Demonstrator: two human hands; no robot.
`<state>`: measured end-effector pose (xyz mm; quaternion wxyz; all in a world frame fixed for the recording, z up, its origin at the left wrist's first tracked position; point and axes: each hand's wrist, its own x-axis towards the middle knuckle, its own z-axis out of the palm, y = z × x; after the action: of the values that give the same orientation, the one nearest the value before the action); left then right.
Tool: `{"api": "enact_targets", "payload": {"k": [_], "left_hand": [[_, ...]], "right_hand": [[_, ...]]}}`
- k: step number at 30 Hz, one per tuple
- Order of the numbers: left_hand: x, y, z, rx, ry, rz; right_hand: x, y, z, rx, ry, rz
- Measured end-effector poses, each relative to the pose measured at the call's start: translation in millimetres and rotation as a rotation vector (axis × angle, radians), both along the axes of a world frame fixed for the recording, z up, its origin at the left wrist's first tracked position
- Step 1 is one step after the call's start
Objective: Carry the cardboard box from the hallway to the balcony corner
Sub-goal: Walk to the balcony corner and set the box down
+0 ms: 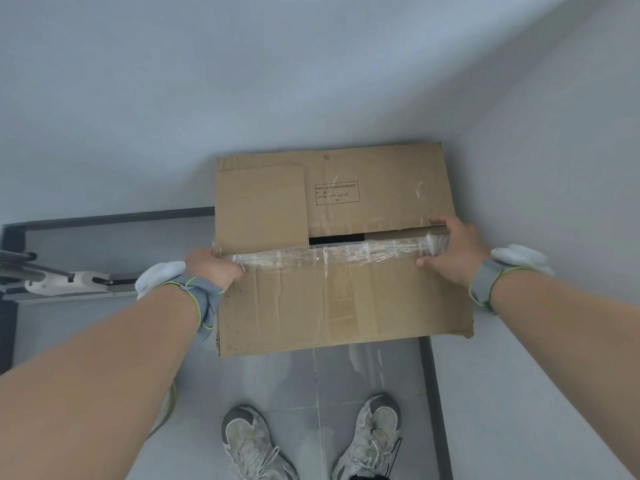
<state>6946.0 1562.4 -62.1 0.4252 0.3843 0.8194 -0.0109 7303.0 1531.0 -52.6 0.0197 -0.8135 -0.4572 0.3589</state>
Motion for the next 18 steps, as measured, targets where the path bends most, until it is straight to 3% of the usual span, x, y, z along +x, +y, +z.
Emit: {"api": "enact_targets", "payload": {"k": [4, 7, 10, 18], "left_hand": [[0.5, 9.5, -21.7, -0.109, 0.050, -0.118], [0.7, 10.9, -39.2, -0.130, 0.018, -0.093], [4.3, 6.7, -48.5, -0.046, 0.022, -0.048], [14.7, 18.0, -57.8, -0.085, 0.125, -0.118]], "right_hand": [[1.0, 5.2, -12.2, 0.003, 0.000, 0.003], [2.6, 8.2, -19.8, -0.007, -0.006, 0.002], [4.7, 10.5, -27.0, 0.000, -0.006, -0.004], [5.5, 10.3, -38.1, 0.004, -0.031, -0.053]]}}
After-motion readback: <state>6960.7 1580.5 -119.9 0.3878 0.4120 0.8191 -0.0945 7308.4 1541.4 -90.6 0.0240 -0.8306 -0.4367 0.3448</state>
